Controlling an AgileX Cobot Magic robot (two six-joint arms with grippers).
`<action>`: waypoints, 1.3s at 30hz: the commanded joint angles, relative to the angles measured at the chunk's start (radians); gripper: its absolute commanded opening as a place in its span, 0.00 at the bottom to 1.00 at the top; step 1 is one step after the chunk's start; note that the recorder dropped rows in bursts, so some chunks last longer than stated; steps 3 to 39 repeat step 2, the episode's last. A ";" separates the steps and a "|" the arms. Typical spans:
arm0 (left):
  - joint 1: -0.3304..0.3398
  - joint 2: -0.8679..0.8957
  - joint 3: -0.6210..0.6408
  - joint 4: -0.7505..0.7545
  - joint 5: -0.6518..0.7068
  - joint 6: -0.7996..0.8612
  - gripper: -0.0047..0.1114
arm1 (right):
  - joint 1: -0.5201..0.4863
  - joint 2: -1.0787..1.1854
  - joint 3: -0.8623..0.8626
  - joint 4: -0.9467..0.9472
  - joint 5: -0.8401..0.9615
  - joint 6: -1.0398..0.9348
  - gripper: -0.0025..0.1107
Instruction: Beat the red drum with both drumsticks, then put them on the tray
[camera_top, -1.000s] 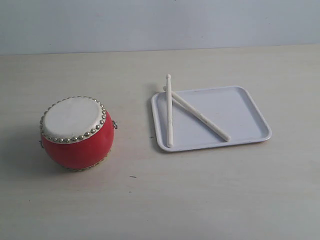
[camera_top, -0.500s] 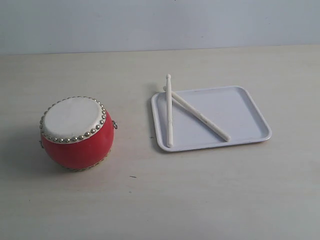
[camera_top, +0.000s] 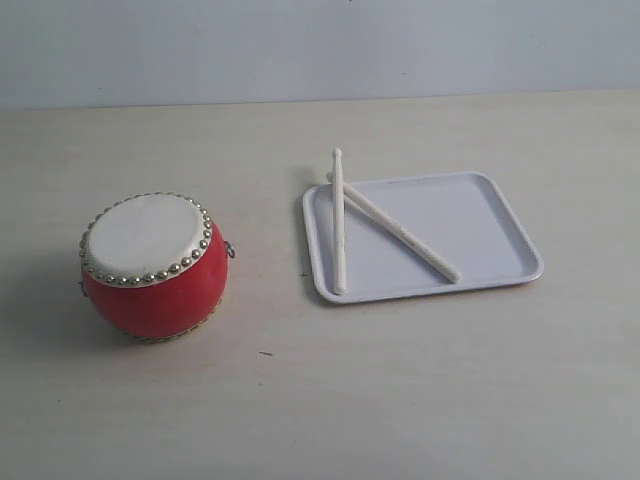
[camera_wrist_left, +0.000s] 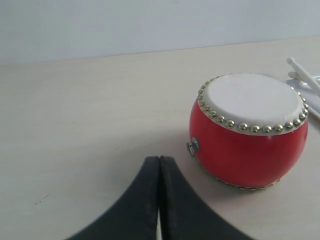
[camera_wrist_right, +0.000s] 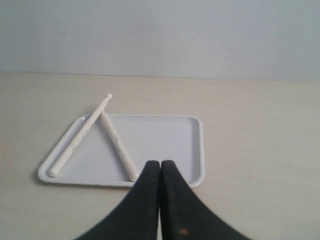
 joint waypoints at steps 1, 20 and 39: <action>0.001 -0.006 0.001 -0.006 -0.009 0.002 0.04 | -0.006 -0.007 0.005 -0.002 -0.003 -0.007 0.02; 0.001 -0.006 0.001 -0.006 -0.009 0.002 0.04 | -0.006 -0.007 0.005 -0.002 -0.003 -0.007 0.02; 0.001 -0.006 0.001 -0.006 -0.009 0.002 0.04 | -0.006 -0.007 0.005 -0.002 -0.003 -0.007 0.02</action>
